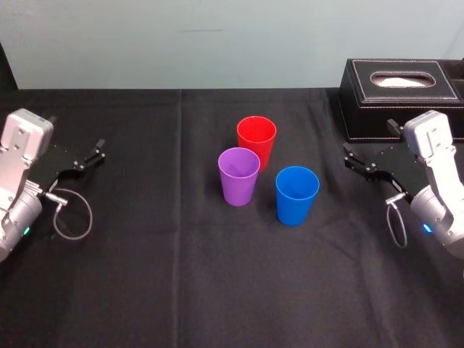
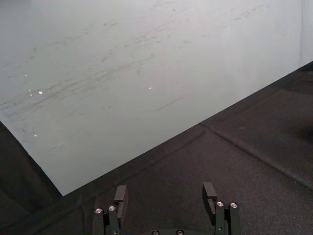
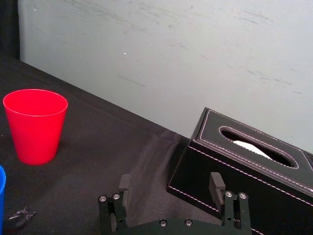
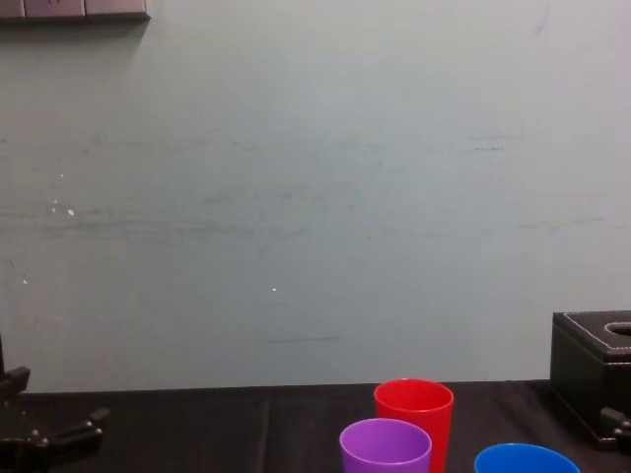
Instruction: Stack the three plastic cups sequentially using one hand.
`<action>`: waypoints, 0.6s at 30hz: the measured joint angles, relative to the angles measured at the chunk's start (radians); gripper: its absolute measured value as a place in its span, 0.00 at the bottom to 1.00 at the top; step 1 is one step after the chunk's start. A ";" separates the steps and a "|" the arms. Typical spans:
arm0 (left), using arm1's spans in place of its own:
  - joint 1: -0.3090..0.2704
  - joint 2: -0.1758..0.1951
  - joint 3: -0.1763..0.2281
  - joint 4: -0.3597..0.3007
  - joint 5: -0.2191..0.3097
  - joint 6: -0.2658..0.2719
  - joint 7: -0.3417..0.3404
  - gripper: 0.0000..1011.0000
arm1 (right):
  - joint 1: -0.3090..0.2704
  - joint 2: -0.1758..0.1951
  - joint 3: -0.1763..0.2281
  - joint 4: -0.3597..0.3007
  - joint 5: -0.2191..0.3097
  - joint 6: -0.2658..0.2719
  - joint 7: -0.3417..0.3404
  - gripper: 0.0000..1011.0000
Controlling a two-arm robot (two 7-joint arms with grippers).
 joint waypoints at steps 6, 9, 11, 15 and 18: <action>0.000 0.000 0.000 0.000 0.000 0.000 0.000 0.99 | 0.000 0.000 0.000 0.000 0.000 0.000 0.000 0.99; 0.000 0.000 0.000 0.000 0.000 0.000 0.000 0.99 | 0.000 0.000 0.000 0.000 0.000 0.000 0.000 0.99; 0.000 0.000 0.000 0.000 0.000 0.000 0.000 0.99 | 0.000 0.000 0.000 0.000 0.000 0.000 0.000 0.99; 0.000 0.000 0.000 0.000 0.000 0.000 0.000 0.99 | 0.000 0.000 0.000 0.000 0.000 0.000 0.000 0.99; 0.000 0.000 0.000 0.000 0.000 0.000 0.000 0.99 | 0.000 -0.001 0.002 -0.001 0.000 0.000 0.001 0.99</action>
